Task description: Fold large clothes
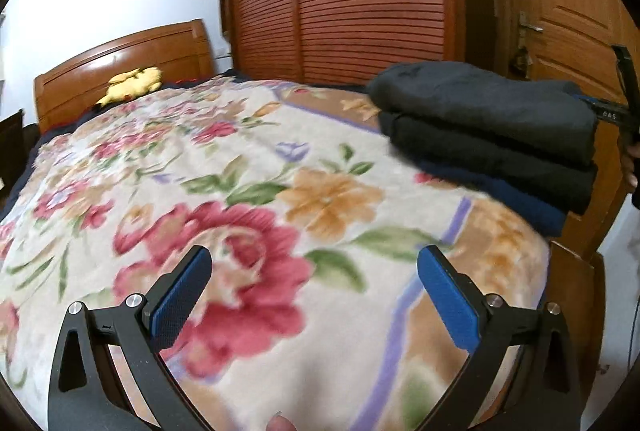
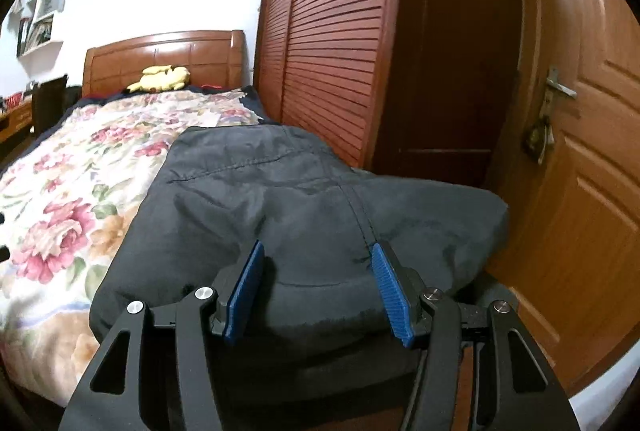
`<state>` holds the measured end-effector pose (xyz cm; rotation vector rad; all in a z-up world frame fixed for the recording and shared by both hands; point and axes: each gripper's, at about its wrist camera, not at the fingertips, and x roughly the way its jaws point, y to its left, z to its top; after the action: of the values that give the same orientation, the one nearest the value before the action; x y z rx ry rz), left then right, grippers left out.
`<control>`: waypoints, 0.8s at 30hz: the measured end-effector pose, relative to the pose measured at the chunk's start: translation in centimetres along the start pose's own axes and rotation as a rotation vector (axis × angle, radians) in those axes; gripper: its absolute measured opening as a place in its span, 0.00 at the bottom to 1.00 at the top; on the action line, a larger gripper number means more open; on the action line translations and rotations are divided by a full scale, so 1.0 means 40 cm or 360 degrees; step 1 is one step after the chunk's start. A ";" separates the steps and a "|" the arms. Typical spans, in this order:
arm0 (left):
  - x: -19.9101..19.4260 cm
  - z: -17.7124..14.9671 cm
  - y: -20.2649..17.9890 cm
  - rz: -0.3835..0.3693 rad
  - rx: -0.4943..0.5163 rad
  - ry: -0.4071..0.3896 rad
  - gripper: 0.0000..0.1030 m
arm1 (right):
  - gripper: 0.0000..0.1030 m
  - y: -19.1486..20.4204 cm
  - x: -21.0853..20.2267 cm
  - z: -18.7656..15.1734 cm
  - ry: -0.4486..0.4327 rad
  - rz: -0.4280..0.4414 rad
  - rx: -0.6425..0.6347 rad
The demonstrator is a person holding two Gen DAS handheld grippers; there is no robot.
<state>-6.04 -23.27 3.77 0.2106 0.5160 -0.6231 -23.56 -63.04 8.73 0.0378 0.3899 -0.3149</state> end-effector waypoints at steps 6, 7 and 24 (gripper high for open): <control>-0.047 -0.077 0.084 0.0072 -0.0084 0.0009 1.00 | 0.56 0.007 -0.069 0.016 -0.0040 -0.0104 -0.0003; -0.055 -0.087 0.093 0.0085 -0.0088 0.0006 1.00 | 0.56 0.019 -0.084 0.020 -0.0067 -0.0107 -0.0010; -0.211 -0.232 0.280 0.0373 -0.0254 -0.0039 1.00 | 0.71 0.527 -0.183 0.028 -0.0146 0.0612 -0.0231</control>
<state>-8.78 -6.96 0.64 0.1103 0.5065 -0.3543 -23.07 -40.93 12.03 -0.0440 0.3055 0.0915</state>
